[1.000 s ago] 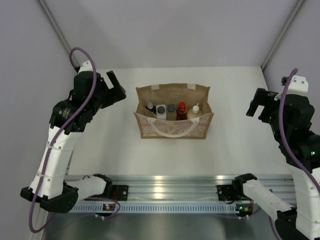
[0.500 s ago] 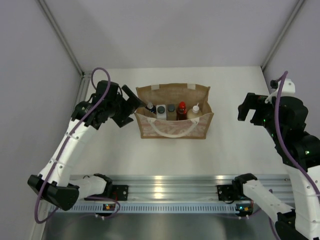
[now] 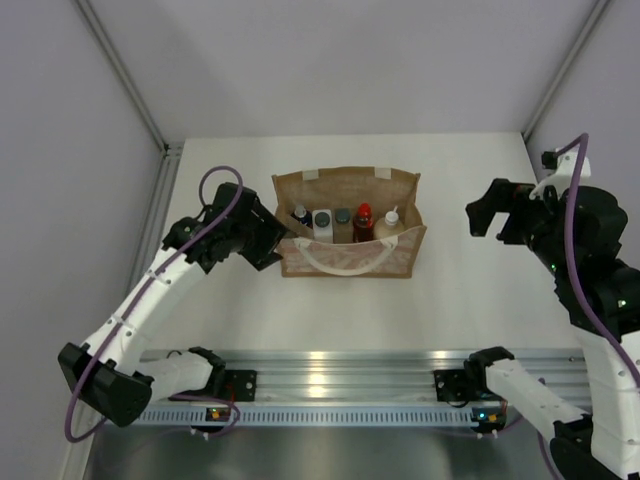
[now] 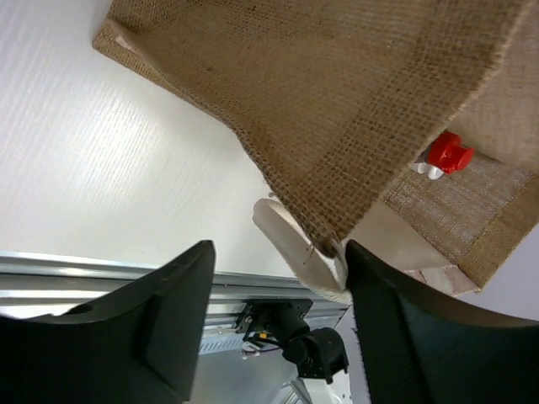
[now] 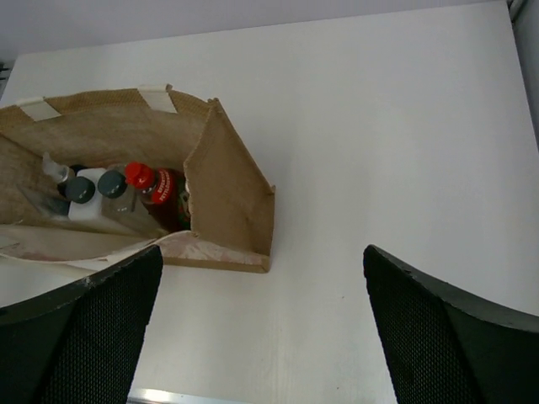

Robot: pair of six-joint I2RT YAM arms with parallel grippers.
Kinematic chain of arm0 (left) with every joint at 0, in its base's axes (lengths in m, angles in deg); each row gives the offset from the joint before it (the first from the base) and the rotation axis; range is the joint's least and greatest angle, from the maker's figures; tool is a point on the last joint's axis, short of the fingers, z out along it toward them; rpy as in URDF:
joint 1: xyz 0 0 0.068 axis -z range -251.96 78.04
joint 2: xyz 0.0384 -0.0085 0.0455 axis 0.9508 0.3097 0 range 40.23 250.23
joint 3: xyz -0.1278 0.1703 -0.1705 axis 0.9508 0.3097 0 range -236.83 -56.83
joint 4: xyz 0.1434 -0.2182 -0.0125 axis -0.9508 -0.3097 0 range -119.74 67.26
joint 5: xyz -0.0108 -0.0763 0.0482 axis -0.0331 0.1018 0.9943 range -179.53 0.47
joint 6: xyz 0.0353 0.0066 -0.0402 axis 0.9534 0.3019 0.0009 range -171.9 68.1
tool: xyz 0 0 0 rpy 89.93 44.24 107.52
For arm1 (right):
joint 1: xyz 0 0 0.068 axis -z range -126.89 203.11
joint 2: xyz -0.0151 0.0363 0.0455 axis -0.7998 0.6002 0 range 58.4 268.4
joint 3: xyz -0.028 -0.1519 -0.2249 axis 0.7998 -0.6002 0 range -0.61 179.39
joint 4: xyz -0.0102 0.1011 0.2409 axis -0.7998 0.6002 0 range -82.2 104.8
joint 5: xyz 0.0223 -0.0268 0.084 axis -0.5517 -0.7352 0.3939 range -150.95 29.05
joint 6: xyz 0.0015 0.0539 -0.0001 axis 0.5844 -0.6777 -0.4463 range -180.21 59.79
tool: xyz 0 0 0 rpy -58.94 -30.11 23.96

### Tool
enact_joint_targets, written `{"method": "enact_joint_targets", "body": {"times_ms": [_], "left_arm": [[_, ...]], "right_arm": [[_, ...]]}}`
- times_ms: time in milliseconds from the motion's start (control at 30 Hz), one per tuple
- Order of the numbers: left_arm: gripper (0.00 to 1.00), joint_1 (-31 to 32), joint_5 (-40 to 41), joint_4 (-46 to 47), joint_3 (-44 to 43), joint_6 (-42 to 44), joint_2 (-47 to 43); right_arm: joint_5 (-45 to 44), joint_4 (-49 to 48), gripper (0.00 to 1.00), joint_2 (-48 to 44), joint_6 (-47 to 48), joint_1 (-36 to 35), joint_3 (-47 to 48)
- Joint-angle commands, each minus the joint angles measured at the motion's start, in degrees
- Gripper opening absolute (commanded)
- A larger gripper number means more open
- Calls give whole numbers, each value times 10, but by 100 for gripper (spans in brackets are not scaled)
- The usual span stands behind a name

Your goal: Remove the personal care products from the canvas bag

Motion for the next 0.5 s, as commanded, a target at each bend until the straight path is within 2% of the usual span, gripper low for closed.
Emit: {"method": "enact_joint_targets", "body": {"times_ms": [0, 167, 233, 267, 367, 467], "left_arm": [[63, 11, 22, 18, 15, -51, -4], [37, 34, 51, 24, 18, -64, 4], [31, 48, 55, 29, 22, -69, 5], [24, 58, 60, 29, 25, -77, 6], [11, 76, 68, 29, 42, -96, 6], [7, 87, 77, 29, 64, -118, 3]], "right_arm": [[60, -33, 100, 15, -16, -7, 32], [175, -75, 99, 24, -28, -7, 16], [214, -90, 99, 40, -51, -8, 11], [224, -97, 93, 62, -60, -10, 11], [222, -95, 85, 117, -79, -49, 28], [160, -95, 84, 149, -83, -123, 54]]}}
